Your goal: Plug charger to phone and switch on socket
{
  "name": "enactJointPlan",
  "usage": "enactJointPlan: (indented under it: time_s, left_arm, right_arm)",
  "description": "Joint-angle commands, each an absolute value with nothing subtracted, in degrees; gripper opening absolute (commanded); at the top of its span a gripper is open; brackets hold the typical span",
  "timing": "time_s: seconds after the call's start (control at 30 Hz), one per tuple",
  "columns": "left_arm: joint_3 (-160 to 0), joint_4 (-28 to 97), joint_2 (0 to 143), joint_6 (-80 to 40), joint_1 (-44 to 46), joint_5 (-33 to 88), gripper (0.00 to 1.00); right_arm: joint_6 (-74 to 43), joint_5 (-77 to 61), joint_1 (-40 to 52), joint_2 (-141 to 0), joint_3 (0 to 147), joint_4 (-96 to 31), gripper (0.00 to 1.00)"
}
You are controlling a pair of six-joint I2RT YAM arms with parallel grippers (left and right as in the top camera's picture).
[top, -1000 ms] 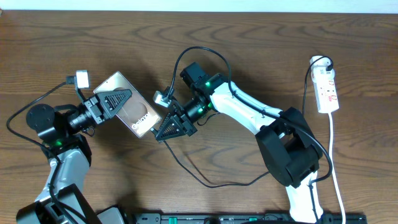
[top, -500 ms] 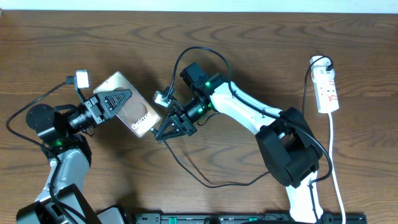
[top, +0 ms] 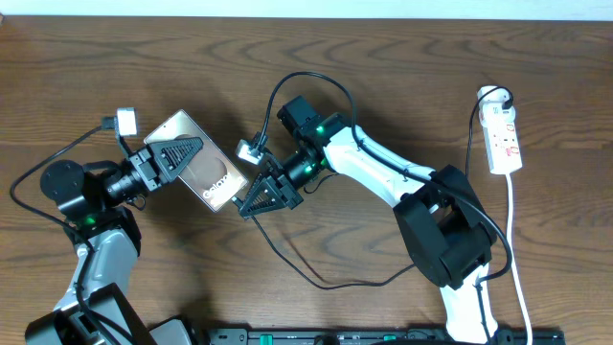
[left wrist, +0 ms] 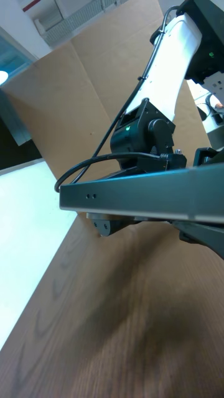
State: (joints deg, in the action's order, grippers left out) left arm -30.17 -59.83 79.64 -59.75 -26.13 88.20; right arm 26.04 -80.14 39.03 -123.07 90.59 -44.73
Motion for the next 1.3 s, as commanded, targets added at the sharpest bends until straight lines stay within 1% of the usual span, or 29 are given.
enactJointPlan:
  time_s: [0.0, 0.37, 0.77, 0.97, 1.27]
  left_arm:
    - [-30.22, -60.14, 79.31, -59.61, -25.89, 90.04, 0.07]
    - [-30.22, -60.14, 79.31, -59.64, -25.89, 90.04, 0.07]
    - [-30.22, -60.14, 79.31, -59.64, -25.89, 90.04, 0.07]
    - [-30.15, -60.14, 79.31, -59.64, -25.89, 90.06, 0.08]
    - [-29.78, -60.14, 79.31, -59.61, -25.89, 90.04, 0.08]
  right_arm:
    - [24.97, -81.8, 38.46, -123.5, 91.11, -44.31, 0.01]
    - [20.69, -81.17, 38.46, -123.5, 91.11, -42.13, 0.01]
    - [20.49, -81.12, 38.46, -123.5, 91.11, -40.62, 0.01]
    - [15.25, -79.77, 38.5, -123.5, 91.11, -36.29, 0.01]
    - [14.98, -79.64, 38.57, -123.5, 91.11, -35.31, 0.01]
